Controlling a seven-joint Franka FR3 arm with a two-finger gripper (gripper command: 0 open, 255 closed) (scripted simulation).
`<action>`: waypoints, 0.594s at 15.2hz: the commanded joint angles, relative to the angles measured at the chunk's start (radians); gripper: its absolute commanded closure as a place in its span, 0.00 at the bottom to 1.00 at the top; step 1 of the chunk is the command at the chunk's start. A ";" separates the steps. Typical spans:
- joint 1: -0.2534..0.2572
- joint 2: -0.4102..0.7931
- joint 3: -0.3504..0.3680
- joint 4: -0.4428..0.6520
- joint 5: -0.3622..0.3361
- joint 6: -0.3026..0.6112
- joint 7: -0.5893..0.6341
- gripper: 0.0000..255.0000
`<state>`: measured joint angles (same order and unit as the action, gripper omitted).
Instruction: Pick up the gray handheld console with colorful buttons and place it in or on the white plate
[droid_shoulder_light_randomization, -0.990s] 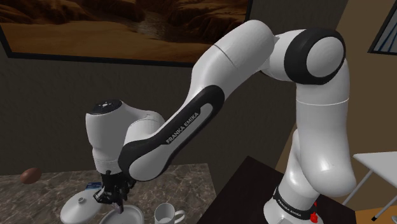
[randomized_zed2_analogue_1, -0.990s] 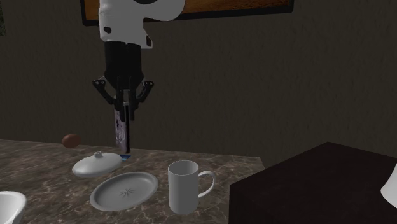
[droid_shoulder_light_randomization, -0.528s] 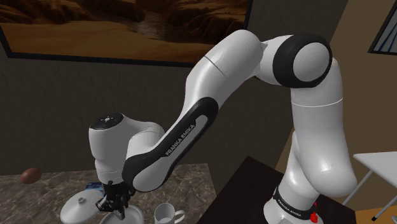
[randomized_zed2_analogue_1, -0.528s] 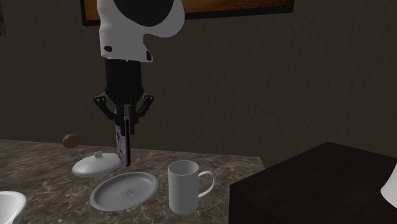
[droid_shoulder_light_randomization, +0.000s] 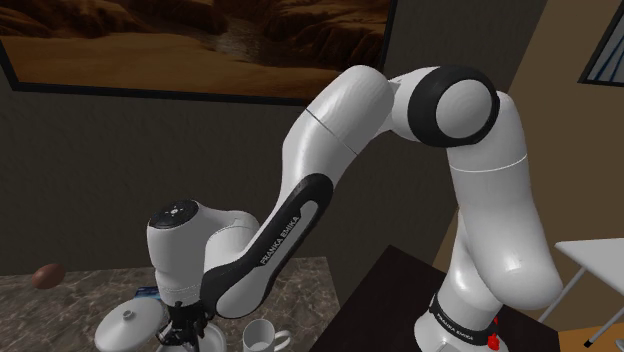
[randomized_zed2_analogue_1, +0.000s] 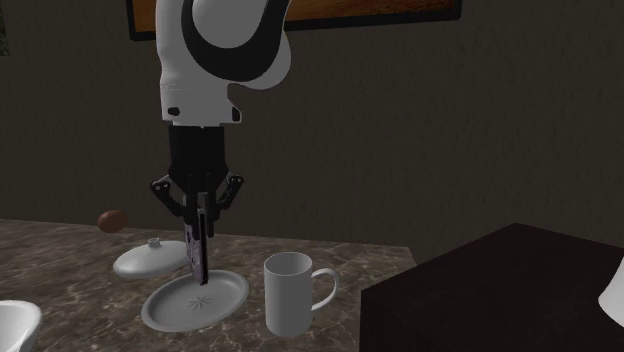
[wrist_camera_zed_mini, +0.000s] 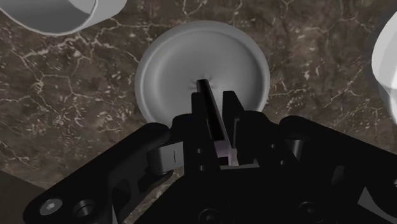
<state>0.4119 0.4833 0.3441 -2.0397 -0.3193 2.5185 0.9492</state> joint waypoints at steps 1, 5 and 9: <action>0.008 0.024 -0.010 0.006 -0.013 0.018 0.009 1.00; 0.018 0.054 -0.023 0.010 -0.029 0.043 0.021 1.00; 0.018 0.054 -0.023 0.010 -0.029 0.043 0.021 1.00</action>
<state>0.4294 0.5372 0.3210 -2.0298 -0.3486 2.5611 0.9700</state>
